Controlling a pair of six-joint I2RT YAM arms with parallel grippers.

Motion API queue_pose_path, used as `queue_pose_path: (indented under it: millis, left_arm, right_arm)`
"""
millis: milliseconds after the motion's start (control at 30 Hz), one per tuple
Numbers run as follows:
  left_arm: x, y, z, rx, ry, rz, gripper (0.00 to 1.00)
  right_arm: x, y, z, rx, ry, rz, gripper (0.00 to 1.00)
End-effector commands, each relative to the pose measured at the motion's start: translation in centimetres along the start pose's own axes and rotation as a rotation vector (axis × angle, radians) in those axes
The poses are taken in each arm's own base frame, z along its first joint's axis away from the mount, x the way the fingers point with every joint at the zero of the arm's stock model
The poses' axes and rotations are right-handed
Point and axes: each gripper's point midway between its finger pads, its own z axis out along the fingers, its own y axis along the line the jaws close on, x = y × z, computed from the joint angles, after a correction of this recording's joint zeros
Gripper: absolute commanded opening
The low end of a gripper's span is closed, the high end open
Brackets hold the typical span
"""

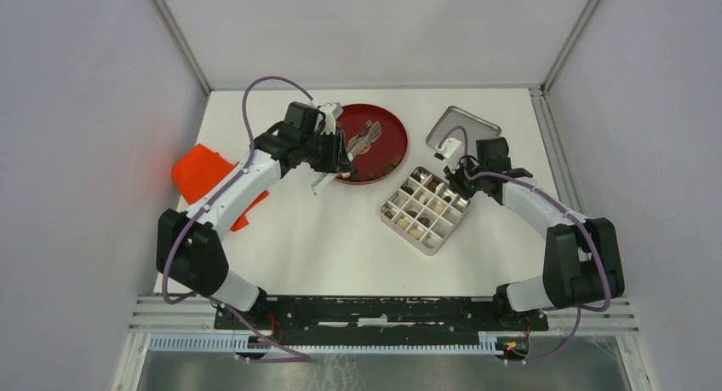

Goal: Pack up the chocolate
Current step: Pick up the fake chocolate from the plate.

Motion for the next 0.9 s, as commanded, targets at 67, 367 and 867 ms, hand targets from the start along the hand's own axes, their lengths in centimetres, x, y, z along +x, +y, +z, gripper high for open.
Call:
queue_pose_path:
  millis: [67,367,867]
  left_arm:
    - [-1.8,-2.2,-1.9,0.089,-0.098,0.085,0.02]
    - [-1.5,-3.6,-2.4,0.147,-0.108,0.09,0.02]
    - [-0.3,-7.1,-2.6,0.229,-0.114,0.108,0.02]
  right_arm:
    - [-1.9,-0.5,-1.7,0.06,-0.074,-0.011,0.0]
    - [-1.3,-0.9,-2.5,0.093,-0.086,0.019,0.0]
    - [-1.0,-1.8,-3.4,0.115,-0.123,0.07,0.0]
